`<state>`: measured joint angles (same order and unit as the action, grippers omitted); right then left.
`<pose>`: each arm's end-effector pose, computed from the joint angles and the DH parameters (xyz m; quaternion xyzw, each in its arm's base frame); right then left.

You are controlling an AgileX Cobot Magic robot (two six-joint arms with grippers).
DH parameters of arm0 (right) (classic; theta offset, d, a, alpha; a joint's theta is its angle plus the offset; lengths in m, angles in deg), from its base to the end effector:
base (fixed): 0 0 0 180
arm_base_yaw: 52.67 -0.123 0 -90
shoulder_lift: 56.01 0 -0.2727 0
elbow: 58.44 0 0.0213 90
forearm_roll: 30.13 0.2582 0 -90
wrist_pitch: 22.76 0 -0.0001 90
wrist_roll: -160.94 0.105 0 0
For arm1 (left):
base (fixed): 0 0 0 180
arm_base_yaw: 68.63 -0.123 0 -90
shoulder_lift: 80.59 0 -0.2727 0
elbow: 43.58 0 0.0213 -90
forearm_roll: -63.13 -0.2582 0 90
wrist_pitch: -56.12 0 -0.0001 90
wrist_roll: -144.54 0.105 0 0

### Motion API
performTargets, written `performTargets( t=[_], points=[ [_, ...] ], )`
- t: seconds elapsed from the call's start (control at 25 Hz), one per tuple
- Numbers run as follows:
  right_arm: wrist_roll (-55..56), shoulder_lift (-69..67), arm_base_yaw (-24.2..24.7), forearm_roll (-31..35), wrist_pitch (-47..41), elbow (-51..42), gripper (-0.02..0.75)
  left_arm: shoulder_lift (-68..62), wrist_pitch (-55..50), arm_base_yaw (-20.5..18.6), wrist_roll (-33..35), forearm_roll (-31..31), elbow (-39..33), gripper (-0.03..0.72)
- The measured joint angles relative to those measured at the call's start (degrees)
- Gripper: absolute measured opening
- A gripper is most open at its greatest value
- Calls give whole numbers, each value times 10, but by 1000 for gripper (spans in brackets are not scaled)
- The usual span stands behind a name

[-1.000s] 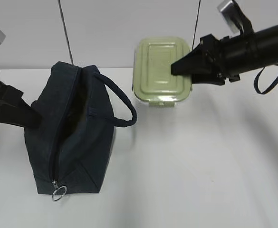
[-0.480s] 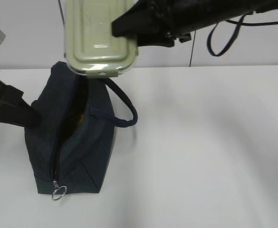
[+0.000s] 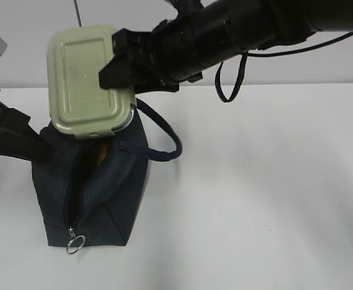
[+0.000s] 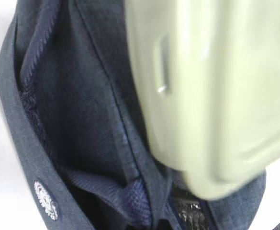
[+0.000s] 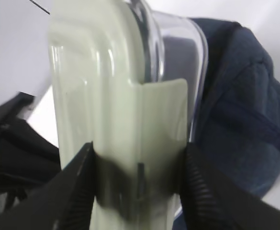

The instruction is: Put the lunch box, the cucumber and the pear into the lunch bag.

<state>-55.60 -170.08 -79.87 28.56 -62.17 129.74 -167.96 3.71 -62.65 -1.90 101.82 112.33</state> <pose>0.3598 0.2490 0.2662 -0.2112 0.8484 0.3874 0.2925 0.2644 -0.0800 0.2369 0.1624 0.9344 -0.2484 0.1973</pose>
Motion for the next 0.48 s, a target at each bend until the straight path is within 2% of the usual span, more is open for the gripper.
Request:
performTargets(
  t=[0.2, 0.28, 0.36, 0.48],
  points=[
    [122, -23, 0, -186, -22, 0, 363, 0, 1, 0, 0, 0, 0, 3],
    [158, -25, 0, -231, -30, 0, 363, 0, 2, 0, 0, 0, 0, 3],
    [181, -26, 0, -250, -30, 0, 363, 0, 2, 0, 0, 0, 0, 3],
    [189, -33, 0, -235, -30, 2, 363, 0, 3, 0, 0, 0, 0, 3]
  ],
)
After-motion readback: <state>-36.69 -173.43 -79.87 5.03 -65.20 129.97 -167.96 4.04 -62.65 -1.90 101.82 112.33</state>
